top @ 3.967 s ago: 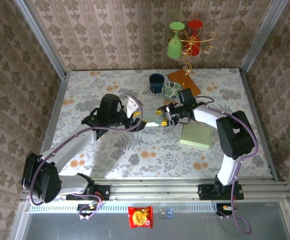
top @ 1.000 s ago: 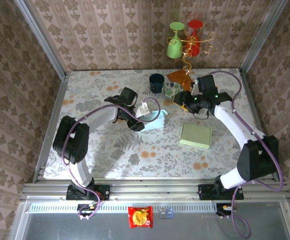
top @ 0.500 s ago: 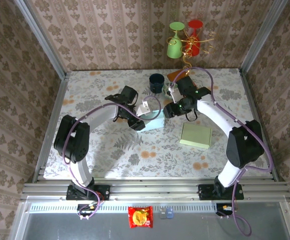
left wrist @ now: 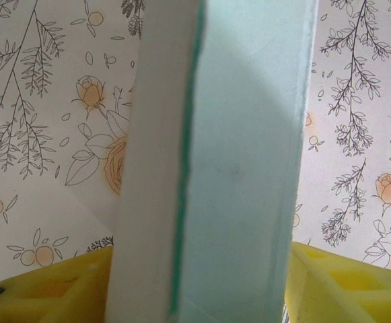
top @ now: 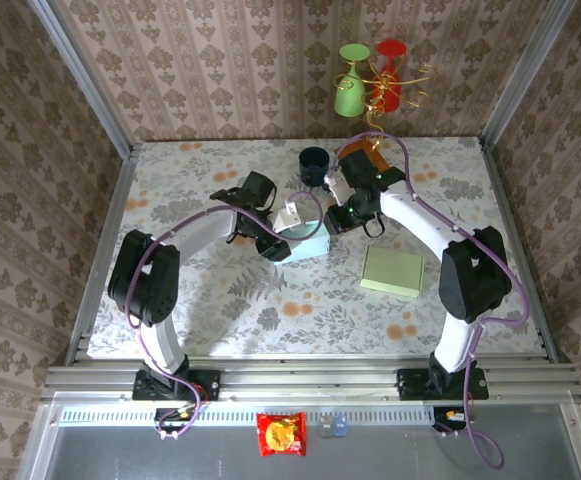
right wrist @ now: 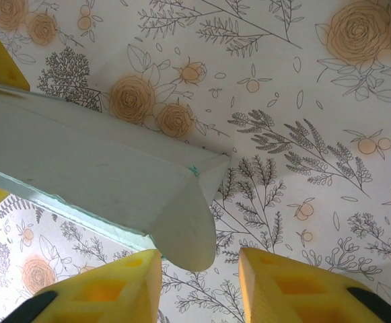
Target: Fold the paper box
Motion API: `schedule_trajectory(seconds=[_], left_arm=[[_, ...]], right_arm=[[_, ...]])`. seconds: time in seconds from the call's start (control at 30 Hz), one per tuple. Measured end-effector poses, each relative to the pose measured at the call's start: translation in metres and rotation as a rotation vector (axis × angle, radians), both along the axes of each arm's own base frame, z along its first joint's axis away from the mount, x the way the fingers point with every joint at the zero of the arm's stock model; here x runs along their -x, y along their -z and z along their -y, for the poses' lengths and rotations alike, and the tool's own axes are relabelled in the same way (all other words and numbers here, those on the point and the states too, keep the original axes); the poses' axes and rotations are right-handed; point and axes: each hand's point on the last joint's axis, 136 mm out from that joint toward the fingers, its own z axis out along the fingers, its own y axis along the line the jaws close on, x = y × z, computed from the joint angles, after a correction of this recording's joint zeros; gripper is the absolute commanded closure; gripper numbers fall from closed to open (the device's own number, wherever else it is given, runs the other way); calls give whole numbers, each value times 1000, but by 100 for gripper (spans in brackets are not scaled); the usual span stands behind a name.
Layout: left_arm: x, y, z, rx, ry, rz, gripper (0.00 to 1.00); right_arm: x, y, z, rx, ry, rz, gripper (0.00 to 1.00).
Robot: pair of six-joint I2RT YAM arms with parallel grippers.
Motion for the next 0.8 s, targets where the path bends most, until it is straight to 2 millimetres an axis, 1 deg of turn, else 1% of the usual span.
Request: schedule_trajectory(seconds=[0.2,0.5,0.67,0.73,0.8], left_arm=[[0,2,0,-3,0,-4,38],[0,1,0,-2,0,-3,38],[-3,2,2,-2,0,-3,38],[-3,3,2,-3,0,-5,38],[-3,2,2,-3,0,-4,38]], right_arm=[[-4,-4,-1,16,2,20,71],[-8,4,-2,49,4,17,78],[-10,3,-3,62,4,28,82],[-11,2,-3,67,4,34,83],[-11,2,-4,73,3,39,75]])
